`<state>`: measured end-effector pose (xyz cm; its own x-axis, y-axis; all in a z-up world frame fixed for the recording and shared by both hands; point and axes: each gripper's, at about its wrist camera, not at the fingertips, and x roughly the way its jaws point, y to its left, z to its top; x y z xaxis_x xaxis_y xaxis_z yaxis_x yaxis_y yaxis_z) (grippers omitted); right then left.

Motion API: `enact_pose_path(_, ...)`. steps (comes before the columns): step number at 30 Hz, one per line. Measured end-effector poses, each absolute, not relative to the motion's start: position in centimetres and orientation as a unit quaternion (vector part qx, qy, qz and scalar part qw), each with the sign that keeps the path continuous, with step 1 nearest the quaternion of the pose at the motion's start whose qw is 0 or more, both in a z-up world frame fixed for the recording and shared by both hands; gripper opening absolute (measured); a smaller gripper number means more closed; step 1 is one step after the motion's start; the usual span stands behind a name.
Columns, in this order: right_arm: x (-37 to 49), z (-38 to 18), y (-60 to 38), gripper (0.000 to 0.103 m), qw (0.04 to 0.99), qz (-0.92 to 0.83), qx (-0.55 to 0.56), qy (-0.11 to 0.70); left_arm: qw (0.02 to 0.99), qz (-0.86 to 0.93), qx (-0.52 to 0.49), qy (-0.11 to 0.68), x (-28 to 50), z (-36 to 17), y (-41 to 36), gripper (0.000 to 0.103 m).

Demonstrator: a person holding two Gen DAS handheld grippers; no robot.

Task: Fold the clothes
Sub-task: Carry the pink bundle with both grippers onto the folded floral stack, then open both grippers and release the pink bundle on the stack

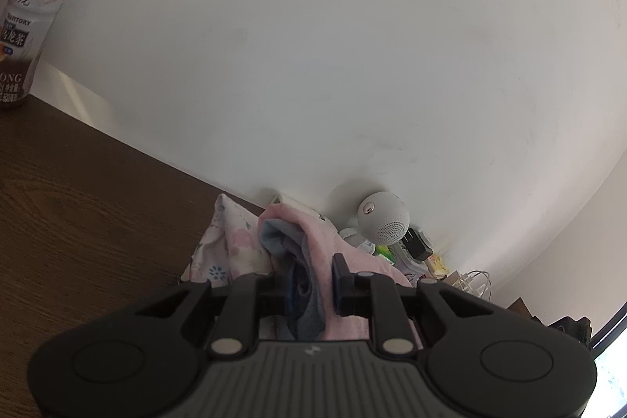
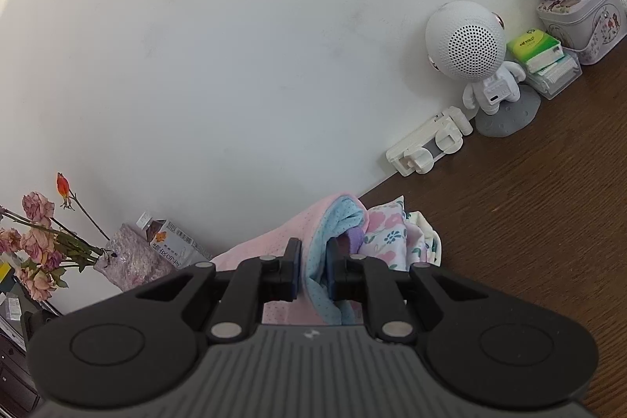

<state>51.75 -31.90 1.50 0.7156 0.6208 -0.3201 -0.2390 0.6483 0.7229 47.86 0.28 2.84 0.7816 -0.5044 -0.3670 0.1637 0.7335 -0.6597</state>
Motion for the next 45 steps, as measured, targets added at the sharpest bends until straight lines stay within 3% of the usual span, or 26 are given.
enact_pose_path(5,51.8,0.9,-32.0,0.014,0.863,0.246,0.336,0.285,0.889,-0.184,-0.321,0.271,47.5,2.9,0.4,0.035)
enact_pose_path(7,51.7,0.9,-32.0,0.016,0.866,0.246,0.331,0.282,0.895,-0.186,-0.314,0.257,47.1,3.3,0.1,0.055)
enact_pose_path(8,51.5,1.0,-31.9,0.018,0.87,0.245,0.326,0.278,0.9,-0.186,-0.307,0.248,46.9,3.6,0.0,0.059)
enact_pose_path(12,50.7,2.2,-31.6,0.042,0.886,0.248,0.295,0.258,0.922,-0.177,-0.262,0.222,45.9,4.8,-1.0,0.075)
enact_pose_path(16,49.3,3.8,-30.7,0.063,0.913,0.233,0.239,0.233,0.943,-0.159,-0.206,0.207,44.7,5.7,-2.1,0.076)
enact_pose_path(22,47.0,5.6,-28.5,0.079,0.946,0.212,0.133,0.206,0.955,-0.138,-0.147,0.217,43.5,6.1,-3.3,0.085)
enact_pose_path(25,45.9,6.0,-27.5,0.081,0.953,0.208,0.087,0.201,0.956,-0.126,-0.138,0.227,42.9,6.0,-3.4,0.092)
enact_pose_path(34,43.2,6.0,-26.7,0.103,0.955,0.196,0.044,0.22,0.962,-0.086,-0.091,0.244,40.6,6.3,-3.5,0.103)
enact_pose_path(45,39.5,5.5,-26.5,0.103,0.943,0.214,0.035,0.251,0.958,-0.07,-0.054,0.271,37.1,5.2,-4.9,0.103)
